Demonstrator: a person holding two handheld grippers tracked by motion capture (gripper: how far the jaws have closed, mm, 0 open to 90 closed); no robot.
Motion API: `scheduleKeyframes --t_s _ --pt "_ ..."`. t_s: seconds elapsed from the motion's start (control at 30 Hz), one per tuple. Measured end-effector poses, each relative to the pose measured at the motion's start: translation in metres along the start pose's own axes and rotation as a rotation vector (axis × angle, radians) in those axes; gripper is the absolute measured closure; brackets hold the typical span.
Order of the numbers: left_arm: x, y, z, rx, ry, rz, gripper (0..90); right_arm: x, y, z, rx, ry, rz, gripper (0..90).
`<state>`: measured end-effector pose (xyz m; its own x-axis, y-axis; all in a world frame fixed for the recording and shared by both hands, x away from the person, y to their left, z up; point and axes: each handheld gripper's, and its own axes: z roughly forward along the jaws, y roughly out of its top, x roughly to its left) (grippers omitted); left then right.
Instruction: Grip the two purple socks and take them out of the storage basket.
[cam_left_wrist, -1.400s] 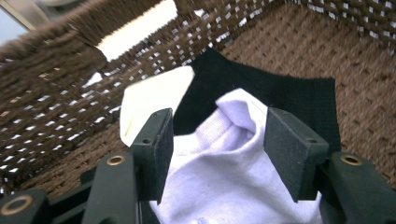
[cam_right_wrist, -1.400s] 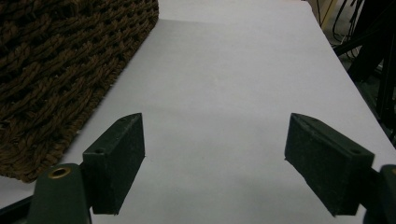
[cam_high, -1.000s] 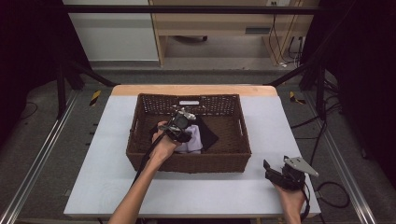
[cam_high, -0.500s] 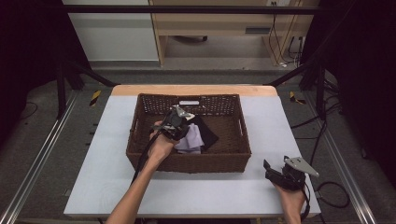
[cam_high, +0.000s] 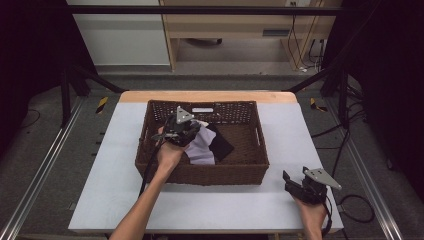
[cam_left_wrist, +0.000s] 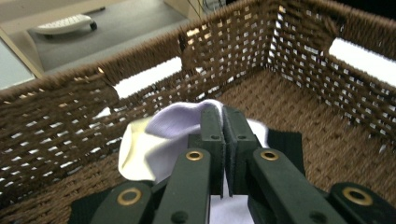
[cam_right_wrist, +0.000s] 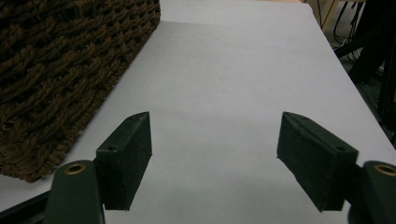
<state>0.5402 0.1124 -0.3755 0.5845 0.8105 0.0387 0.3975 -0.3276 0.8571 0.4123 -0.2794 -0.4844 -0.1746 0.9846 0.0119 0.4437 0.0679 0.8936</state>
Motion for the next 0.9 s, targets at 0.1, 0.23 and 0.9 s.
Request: scheduleKeyframes --t_s 0.1,0.23,0.9 --pt "0.001 0.001 -0.003 -0.025 -0.001 -0.022 86.9 0.001 0.0 0.0 -0.003 0.003 -0.002 30.0" --pt "0.002 0.004 -0.009 -0.061 -0.007 -0.033 86.9 0.001 0.0 -0.001 -0.008 0.009 -0.014 34.1" --pt "-0.008 0.018 -0.091 -0.23 -0.063 0.001 87.0 0.002 -0.001 -0.002 -0.015 0.012 -0.025 46.0"
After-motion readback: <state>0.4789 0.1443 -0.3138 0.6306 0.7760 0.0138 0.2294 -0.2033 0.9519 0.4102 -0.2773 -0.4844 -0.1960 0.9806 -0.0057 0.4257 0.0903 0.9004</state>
